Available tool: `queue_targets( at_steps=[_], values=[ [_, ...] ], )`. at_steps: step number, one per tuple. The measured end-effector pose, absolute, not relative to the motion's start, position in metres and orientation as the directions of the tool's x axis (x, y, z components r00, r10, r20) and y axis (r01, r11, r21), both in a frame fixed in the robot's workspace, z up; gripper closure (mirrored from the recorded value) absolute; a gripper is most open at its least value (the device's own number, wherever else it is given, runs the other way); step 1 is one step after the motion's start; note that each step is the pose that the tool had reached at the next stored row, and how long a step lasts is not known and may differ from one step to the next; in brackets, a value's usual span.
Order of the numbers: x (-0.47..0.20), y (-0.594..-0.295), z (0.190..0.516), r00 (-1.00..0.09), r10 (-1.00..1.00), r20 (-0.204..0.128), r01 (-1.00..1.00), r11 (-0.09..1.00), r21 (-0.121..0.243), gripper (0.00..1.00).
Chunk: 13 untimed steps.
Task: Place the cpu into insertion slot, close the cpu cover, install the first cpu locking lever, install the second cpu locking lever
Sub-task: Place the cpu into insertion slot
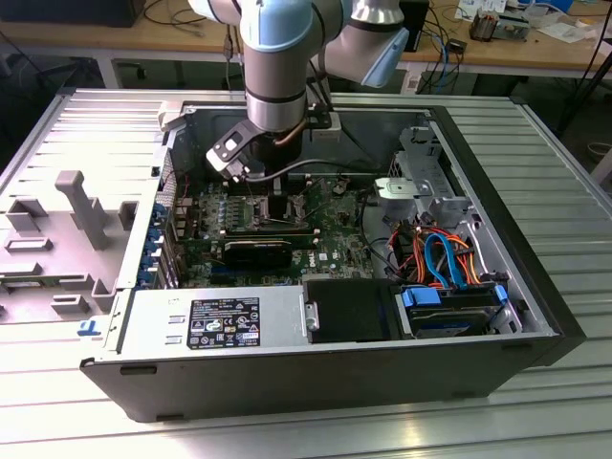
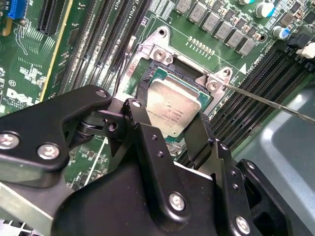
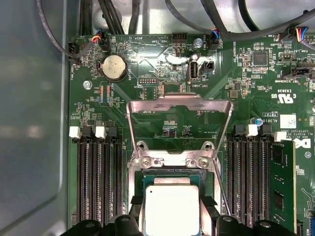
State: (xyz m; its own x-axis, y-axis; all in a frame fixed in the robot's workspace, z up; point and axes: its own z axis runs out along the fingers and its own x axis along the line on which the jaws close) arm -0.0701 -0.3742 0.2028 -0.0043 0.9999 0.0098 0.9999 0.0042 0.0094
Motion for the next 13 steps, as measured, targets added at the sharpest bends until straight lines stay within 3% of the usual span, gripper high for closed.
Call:
queue_targets(
  at_steps=[10, 12, 13],
  values=[
    [-0.0701, -0.3750, 0.2023, -0.004, 1.000, 0.009, 1.000, 0.004, 0.009, 0.46],
    [-0.0701, -0.3750, 0.2023, -0.004, 1.000, 0.009, 1.000, 0.004, 0.009, 0.45],
    [-0.0701, -0.3750, 0.2023, -0.004, 1.000, 0.009, 1.000, 0.004, 0.009, 0.38]
  ],
)
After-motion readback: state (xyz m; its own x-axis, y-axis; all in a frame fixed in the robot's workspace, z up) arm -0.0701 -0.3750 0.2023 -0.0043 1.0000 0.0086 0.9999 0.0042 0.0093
